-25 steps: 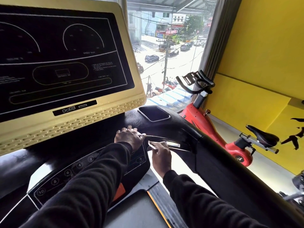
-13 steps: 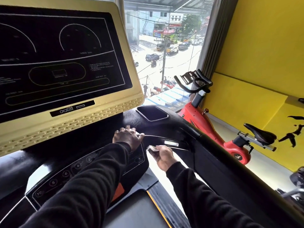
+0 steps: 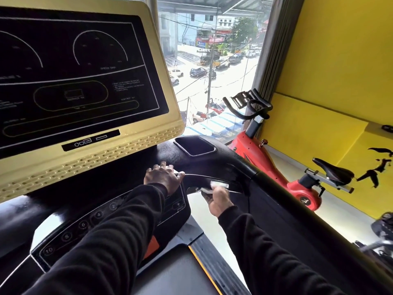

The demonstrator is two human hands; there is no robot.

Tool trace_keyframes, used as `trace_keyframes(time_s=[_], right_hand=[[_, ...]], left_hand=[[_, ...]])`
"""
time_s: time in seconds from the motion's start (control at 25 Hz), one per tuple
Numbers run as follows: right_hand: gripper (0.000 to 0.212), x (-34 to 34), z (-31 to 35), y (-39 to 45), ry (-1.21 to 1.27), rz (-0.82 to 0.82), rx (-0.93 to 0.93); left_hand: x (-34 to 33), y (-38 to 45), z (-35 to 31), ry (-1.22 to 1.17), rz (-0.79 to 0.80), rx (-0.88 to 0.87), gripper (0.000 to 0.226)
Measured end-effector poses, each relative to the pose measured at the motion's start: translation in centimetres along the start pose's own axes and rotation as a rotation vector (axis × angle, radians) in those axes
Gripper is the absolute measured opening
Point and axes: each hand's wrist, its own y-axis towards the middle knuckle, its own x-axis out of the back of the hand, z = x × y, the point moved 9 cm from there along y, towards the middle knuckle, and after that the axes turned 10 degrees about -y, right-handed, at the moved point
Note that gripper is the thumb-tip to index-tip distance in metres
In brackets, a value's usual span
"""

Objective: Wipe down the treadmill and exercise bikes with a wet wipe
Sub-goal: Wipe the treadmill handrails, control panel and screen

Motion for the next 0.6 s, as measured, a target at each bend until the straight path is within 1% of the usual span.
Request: trace_keyframes(time_s=[0.08, 0.16, 0.28, 0.32, 0.36, 0.4, 0.44, 0.48, 0.52, 0.6], right_hand=[[0.017, -0.8, -0.9, -0.8, -0.009, 0.103, -0.045], [0.014, 0.0, -0.9, -1.4, 0.006, 0.125, -0.055], [0.029, 2.6, 0.7, 0.0, 0.030, -0.037, 0.062], [0.027, 2.8, 0.7, 0.2, 0.038, -0.059, 0.046], [0.024, 2.5, 0.2, 0.2, 0.038, -0.040, 0.006], [0.022, 1.8, -0.3, 0.1, 0.024, 0.014, -0.027], [0.021, 1.8, -0.6, 0.2, 0.012, 0.044, -0.035], [0.022, 2.0, -0.4, 0.0, 0.000, 0.034, -0.031], [0.025, 2.8, 0.1, 0.2, -0.003, -0.010, -0.001], [0.030, 4.9, 1.0, 1.0, 0.022, -0.160, 0.060]], left_hand=[[0.0, 0.0, 0.0, 0.013, 0.005, 0.002, 0.069], [0.0, 0.0, -0.2, 0.015, 0.007, -0.007, 0.069], [0.1, 0.0, -0.1, 0.008, -0.001, -0.008, 0.068], [0.1, 0.0, -0.1, 0.007, 0.001, -0.006, 0.068], [0.1, 0.0, 0.0, 0.010, 0.002, -0.005, 0.068], [0.1, 0.0, 0.0, 0.014, 0.002, -0.005, 0.067], [0.1, 0.0, -0.1, 0.016, 0.001, -0.009, 0.067], [0.2, -0.1, -0.3, 0.016, 0.000, -0.014, 0.067], [0.2, -0.1, -0.3, 0.015, -0.002, -0.017, 0.067], [0.2, -0.1, -0.2, 0.008, -0.004, -0.013, 0.067]])
